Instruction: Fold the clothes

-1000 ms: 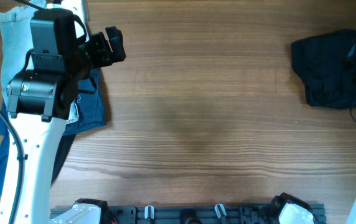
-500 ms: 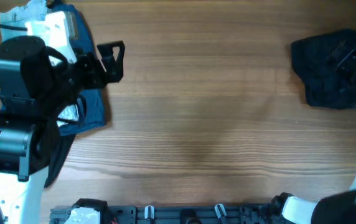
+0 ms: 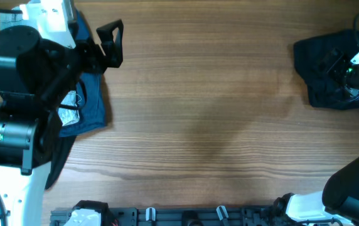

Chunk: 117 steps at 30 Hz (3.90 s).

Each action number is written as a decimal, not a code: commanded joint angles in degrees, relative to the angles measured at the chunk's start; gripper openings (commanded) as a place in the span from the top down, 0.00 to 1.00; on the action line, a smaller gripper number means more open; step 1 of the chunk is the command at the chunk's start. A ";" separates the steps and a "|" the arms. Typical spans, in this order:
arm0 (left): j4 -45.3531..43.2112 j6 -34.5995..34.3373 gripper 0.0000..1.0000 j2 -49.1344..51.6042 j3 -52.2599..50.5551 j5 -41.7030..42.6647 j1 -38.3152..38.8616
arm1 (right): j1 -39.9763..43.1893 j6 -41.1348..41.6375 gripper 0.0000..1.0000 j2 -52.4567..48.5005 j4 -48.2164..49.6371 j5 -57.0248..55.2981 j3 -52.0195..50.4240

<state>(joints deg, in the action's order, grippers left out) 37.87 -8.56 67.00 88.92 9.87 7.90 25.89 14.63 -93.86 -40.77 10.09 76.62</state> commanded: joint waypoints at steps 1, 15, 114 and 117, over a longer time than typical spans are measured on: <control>-7.39 7.50 0.00 -5.46 -8.04 0.17 -1.84 | -0.44 -0.96 0.00 -0.76 0.00 0.33 0.39; -40.37 0.37 0.00 -43.34 -67.06 9.86 -16.17 | -0.44 -0.98 0.00 -0.76 0.00 0.33 0.39; -33.97 0.39 0.00 -66.66 -88.59 -4.20 -12.72 | -27.74 -17.49 0.00 92.83 41.18 -3.61 -76.32; -33.97 0.39 0.00 -66.66 -88.59 -4.20 -12.72 | -27.74 -17.49 0.00 92.83 41.18 -3.63 -76.32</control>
<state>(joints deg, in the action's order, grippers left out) 3.70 -7.84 0.84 0.69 6.22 -5.17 -2.15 -1.85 -1.06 0.32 5.56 0.36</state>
